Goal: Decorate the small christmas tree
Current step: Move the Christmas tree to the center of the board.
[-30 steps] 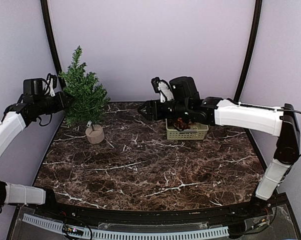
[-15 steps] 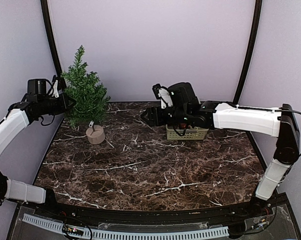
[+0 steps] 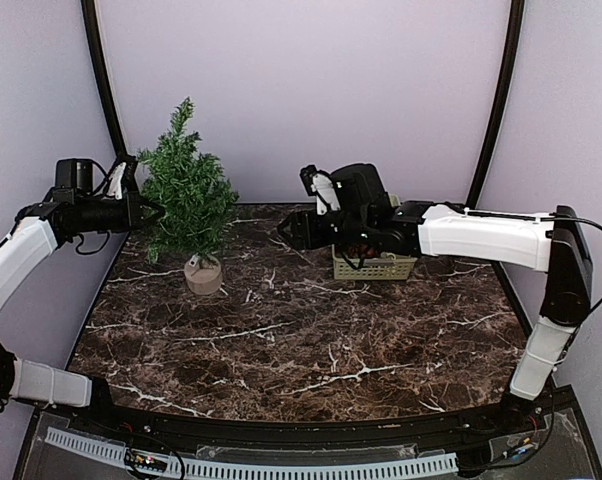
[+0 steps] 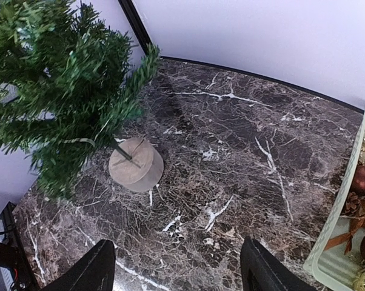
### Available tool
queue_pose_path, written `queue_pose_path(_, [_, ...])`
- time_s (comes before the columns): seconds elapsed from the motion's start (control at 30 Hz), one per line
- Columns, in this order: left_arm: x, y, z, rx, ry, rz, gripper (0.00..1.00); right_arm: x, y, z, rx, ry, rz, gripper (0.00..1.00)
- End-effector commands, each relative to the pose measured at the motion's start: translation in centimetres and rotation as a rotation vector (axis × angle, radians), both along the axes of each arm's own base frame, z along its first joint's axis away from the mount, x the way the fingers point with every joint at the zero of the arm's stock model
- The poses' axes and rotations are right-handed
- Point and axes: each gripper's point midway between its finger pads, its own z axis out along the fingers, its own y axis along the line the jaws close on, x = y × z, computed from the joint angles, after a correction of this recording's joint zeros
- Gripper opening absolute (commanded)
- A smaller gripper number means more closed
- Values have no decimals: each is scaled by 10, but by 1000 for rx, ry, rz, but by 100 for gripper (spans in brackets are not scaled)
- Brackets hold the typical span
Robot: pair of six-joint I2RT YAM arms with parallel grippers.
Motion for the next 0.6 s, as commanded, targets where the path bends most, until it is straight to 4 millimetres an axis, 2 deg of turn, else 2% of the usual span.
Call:
queue_pose_path(0.0, [-24,-24,38,-75,-79,-172,0,8,-11,12,-10,-61,-58,72])
queue_pose_path(0.13, [-33,-36,47,-121,-76,-241,0,16,-41,2,-50,-44,-137,74])
queue_pose_path(0.33, [-44,-54,51,-162,-81,-362,0,36,-109,-13,-93,13,-344,83])
queue_pose_path(0.43, [-46,-61,53,-174,-92,-409,0,49,-142,-26,-104,81,-458,84])
queue_pose_path(0.57, [-50,-70,52,-203,-98,-481,0,60,-167,-46,-78,177,-521,84])
